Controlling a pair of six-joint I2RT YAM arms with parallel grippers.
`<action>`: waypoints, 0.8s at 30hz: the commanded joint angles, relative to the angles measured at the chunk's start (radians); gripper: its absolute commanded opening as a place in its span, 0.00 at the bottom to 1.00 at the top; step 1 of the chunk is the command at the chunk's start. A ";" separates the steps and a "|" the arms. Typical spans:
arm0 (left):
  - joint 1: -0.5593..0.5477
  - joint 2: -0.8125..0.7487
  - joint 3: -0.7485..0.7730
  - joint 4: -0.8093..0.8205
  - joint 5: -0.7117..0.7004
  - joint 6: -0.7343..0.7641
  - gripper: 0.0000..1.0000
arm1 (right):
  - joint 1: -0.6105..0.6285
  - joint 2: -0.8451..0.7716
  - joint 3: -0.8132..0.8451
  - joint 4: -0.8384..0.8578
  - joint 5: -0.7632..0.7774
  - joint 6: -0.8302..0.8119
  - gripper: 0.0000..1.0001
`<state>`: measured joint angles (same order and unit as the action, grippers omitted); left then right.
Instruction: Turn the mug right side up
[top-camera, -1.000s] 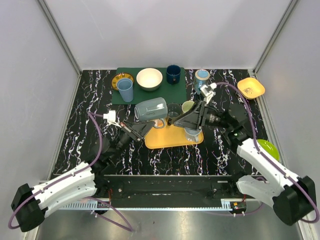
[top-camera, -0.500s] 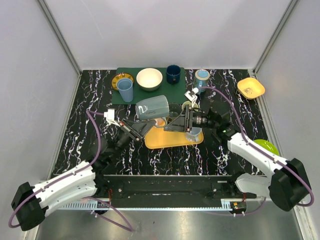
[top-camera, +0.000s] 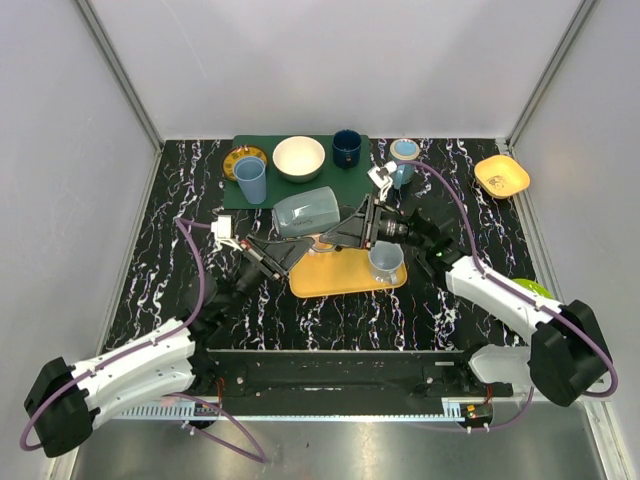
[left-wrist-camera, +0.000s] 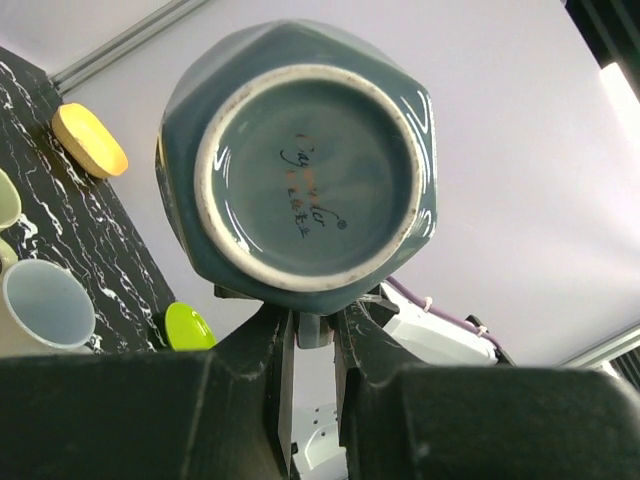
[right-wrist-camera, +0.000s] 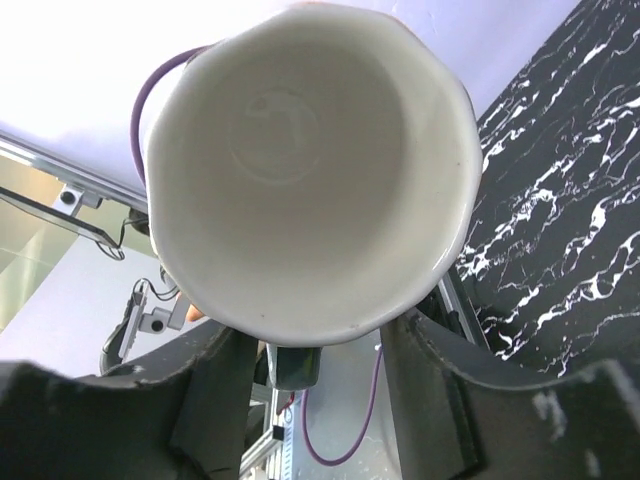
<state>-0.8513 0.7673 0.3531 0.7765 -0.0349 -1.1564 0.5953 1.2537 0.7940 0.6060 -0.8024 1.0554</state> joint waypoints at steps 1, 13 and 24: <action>-0.005 -0.008 0.043 0.193 0.052 -0.016 0.00 | 0.006 0.033 0.070 0.122 0.042 0.037 0.51; -0.005 0.027 0.037 0.227 0.075 -0.035 0.00 | 0.006 0.124 0.082 0.294 -0.064 0.169 0.33; -0.005 0.043 0.038 0.239 0.089 -0.037 0.00 | 0.014 0.151 0.112 0.339 -0.110 0.210 0.31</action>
<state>-0.8368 0.8078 0.3531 0.8635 -0.0677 -1.1675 0.5945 1.3930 0.8371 0.8497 -0.8948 1.2522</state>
